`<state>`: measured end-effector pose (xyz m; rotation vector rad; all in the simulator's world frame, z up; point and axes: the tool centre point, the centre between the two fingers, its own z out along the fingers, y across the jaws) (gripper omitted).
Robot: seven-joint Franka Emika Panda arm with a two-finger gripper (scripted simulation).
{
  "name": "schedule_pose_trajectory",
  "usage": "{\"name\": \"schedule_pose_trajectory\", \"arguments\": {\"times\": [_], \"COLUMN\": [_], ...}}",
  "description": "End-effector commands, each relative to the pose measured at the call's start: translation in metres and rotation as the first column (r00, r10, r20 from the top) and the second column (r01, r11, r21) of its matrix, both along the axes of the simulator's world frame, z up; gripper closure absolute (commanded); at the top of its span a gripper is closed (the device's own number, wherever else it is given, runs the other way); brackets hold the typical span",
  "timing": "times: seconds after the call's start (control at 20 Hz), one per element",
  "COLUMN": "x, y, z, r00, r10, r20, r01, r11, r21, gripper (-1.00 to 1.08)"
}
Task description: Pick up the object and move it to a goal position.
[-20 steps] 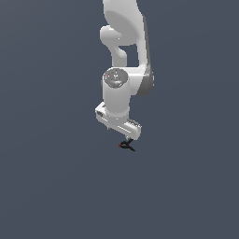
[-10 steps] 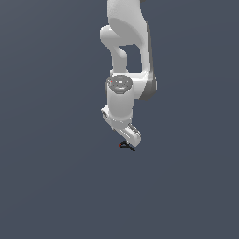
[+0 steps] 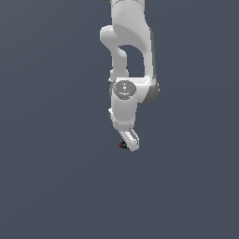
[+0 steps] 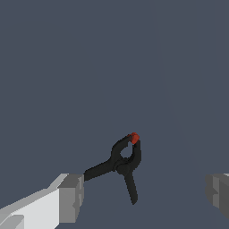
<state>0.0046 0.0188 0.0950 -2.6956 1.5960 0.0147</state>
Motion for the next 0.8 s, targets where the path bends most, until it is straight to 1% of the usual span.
{"name": "schedule_pose_trajectory", "arguments": {"times": [0.0, 0.25, 0.5, 0.75], "x": [0.000, 0.001, 0.001, 0.001], "y": [0.003, 0.009, 0.014, 0.017], "z": [-0.005, -0.014, -0.021, -0.027], "r00": [0.998, 0.981, 0.953, 0.925], "r10": [-0.066, -0.193, -0.303, -0.379], "r20": [0.000, -0.001, 0.000, 0.002], "r01": [0.066, 0.193, 0.303, 0.379], "r11": [0.998, 0.981, 0.953, 0.925], "r21": [-0.001, -0.005, -0.008, -0.010], "gripper": [-0.92, -0.92, -0.92, -0.92]}}
